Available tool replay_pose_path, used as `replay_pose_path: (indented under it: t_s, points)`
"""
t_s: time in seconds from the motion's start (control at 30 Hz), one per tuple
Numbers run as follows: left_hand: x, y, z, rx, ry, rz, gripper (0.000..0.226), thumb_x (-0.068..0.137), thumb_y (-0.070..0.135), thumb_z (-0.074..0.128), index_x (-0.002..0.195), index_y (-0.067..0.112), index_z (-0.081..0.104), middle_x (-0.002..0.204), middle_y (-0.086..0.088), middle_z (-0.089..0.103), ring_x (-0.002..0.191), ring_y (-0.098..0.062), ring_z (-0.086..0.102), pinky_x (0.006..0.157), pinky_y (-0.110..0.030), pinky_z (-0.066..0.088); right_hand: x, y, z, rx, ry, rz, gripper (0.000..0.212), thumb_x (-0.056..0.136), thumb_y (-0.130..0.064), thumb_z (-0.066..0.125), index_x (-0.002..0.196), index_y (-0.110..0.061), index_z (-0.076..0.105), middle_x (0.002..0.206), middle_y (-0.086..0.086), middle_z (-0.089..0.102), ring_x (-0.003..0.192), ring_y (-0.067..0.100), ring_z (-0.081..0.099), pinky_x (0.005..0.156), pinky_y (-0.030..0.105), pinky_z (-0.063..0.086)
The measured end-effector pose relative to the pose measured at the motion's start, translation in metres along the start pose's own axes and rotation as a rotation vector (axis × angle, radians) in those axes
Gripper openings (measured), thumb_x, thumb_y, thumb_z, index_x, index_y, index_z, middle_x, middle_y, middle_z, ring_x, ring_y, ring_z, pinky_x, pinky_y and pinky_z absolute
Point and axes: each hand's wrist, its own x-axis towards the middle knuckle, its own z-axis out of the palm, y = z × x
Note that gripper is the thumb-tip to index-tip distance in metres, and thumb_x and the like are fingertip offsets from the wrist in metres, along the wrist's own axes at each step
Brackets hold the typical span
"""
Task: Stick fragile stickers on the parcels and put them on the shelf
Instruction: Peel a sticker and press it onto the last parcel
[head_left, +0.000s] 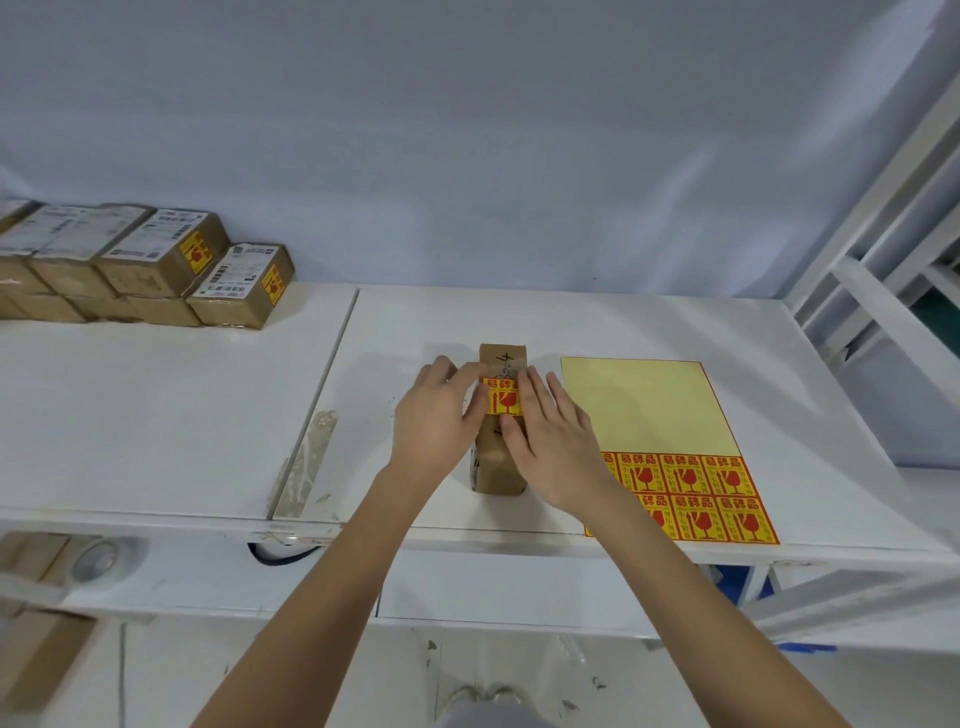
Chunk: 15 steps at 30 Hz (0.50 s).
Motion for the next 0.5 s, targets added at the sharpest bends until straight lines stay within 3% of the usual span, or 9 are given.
replay_pose_path:
  t_s: [0.1, 0.2, 0.3, 0.5]
  points:
    - [-0.01, 0.002, 0.003, -0.009, -0.08, 0.061, 0.044, 0.096, 0.038, 0.03, 0.134, 0.03, 0.051, 0.134, -0.01, 0.048, 0.119, -0.028, 0.047, 0.091, -0.039, 0.043, 0.0, 0.0, 0.001, 0.013, 0.006, -0.007, 0.059, 0.101, -0.042, 0.016, 0.151, -0.016, -0.004, 0.159, -0.001, -0.006, 0.145, 0.015, -0.01, 0.118, 0.038, 0.003]
    - [-0.014, 0.004, 0.004, -0.077, -0.279, -0.076, 0.043, 0.102, 0.038, 0.024, 0.145, 0.042, 0.025, 0.158, -0.001, 0.01, 0.144, -0.02, 0.007, 0.114, -0.037, 0.011, 0.0, -0.002, 0.002, 0.015, 0.002, -0.009, 0.06, 0.101, -0.042, 0.015, 0.151, -0.017, -0.005, 0.159, -0.001, -0.007, 0.146, 0.016, -0.01, 0.118, 0.038, 0.003]
    - [-0.015, 0.006, 0.004, -0.037, -0.354, -0.122, 0.047, 0.102, 0.038, 0.018, 0.148, 0.041, 0.009, 0.159, 0.001, -0.003, 0.145, -0.017, -0.008, 0.116, -0.035, -0.004, 0.0, -0.003, 0.001, 0.017, -0.007, -0.005, 0.06, 0.101, -0.043, 0.015, 0.151, -0.017, -0.005, 0.159, -0.001, -0.008, 0.145, 0.016, -0.011, 0.118, 0.038, 0.002]
    - [-0.019, 0.017, 0.001, 0.091, -0.394, -0.219, 0.051, 0.101, 0.04, 0.013, 0.149, 0.034, -0.003, 0.159, -0.004, -0.002, 0.146, -0.022, -0.007, 0.117, -0.039, -0.003, 0.0, -0.003, 0.004, 0.013, -0.015, 0.005, 0.058, 0.101, -0.042, 0.013, 0.151, -0.018, -0.005, 0.159, -0.002, -0.006, 0.146, 0.016, -0.009, 0.118, 0.038, 0.002]
